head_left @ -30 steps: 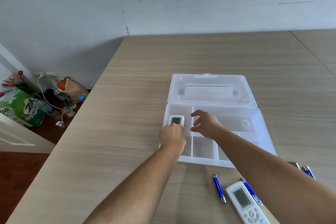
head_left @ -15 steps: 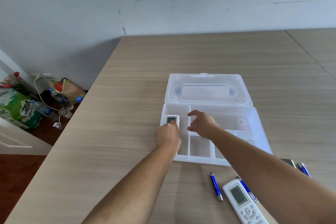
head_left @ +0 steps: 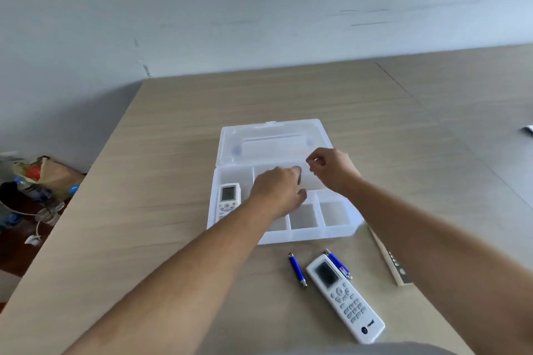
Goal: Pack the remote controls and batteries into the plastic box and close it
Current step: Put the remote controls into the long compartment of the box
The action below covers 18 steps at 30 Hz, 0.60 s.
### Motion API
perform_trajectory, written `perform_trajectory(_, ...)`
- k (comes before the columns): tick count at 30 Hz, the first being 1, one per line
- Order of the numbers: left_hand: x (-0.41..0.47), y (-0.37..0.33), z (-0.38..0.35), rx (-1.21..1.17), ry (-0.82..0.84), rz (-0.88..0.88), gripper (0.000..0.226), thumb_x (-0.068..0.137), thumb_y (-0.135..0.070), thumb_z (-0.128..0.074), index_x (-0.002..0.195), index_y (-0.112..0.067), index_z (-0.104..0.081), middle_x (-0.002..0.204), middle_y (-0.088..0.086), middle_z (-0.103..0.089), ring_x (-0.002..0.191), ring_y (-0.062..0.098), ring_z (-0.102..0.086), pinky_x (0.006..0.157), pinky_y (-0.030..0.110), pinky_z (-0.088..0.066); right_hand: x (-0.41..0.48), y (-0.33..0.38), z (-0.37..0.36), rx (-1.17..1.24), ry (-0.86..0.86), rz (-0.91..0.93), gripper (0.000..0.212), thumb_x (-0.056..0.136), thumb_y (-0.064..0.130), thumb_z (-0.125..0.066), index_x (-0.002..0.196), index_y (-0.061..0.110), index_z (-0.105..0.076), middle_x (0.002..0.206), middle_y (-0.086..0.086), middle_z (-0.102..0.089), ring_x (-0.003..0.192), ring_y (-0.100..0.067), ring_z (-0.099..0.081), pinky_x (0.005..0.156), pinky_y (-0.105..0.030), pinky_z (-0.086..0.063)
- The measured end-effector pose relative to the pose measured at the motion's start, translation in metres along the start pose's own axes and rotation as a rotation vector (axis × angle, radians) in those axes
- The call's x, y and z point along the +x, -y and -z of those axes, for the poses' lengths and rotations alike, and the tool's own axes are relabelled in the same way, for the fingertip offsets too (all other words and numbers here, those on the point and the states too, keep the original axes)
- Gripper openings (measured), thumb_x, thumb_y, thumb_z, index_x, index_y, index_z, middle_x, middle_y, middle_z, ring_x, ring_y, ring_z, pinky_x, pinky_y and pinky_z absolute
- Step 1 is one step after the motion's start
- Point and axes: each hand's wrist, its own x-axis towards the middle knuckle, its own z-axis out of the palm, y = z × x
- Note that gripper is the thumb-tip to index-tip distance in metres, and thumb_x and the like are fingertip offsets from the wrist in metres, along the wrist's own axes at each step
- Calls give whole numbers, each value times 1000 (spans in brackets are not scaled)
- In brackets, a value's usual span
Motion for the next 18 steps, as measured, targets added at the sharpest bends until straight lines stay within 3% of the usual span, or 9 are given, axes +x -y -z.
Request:
perform_trajectory(4, -18, -61, -36, 20, 265, -265, 36, 82, -42, -59, 112, -22, -55, 109, 6, -64, 101, 29, -61, 71, 29, -39, -39, -55, 41, -82, -149, -81, 16, 84, 16, -54, 82, 10, -69, 75, -7, -68, 71, -26, -58, 58, -27, -41)
perform_trajectory(8, -38, -85, -73, 165, 502, -509, 50, 75, -41, -72, 118, -21, -55, 118, 2, -57, 110, 23, -56, 83, 36, -46, -76, -119, 65, -187, -210, -262, 16, 82, 15, -54, 82, 10, -69, 83, -12, -71, 82, -32, -62, 70, -32, -49)
perform_trajectory(12, -51, -91, -97, 406, 529, -761, 64, 70, -49, -75, 126, -25, -55, 122, 0, -55, 116, 19, -48, 91, 35, -39, -101, -157, 55, -276, -100, -386, 20, 82, 27, -57, 82, 8, -65, 89, -14, -69, 86, -31, -59, 67, -30, -44)
perform_trajectory(16, -57, -93, -112, 496, 490, -871, 53, 72, -46, -73, 118, -24, -60, 117, -1, -56, 115, 19, -45, 91, 35, -34, -111, -165, 34, -356, -16, -437, 32, 78, 37, -64, 69, 12, -46, 65, -3, -51, 66, -26, -51, 57, -27, -39)
perform_trajectory(18, -57, -93, -115, 512, 477, -878, 52, 72, -47, -72, 116, -23, -60, 117, -1, -56, 115, 19, -45, 91, 35, -33, -112, -167, 27, -392, 12, -478, 37, 75, 37, -66, 64, 12, -41, 62, 1, -40, 66, -25, -49, 56, -28, -40)
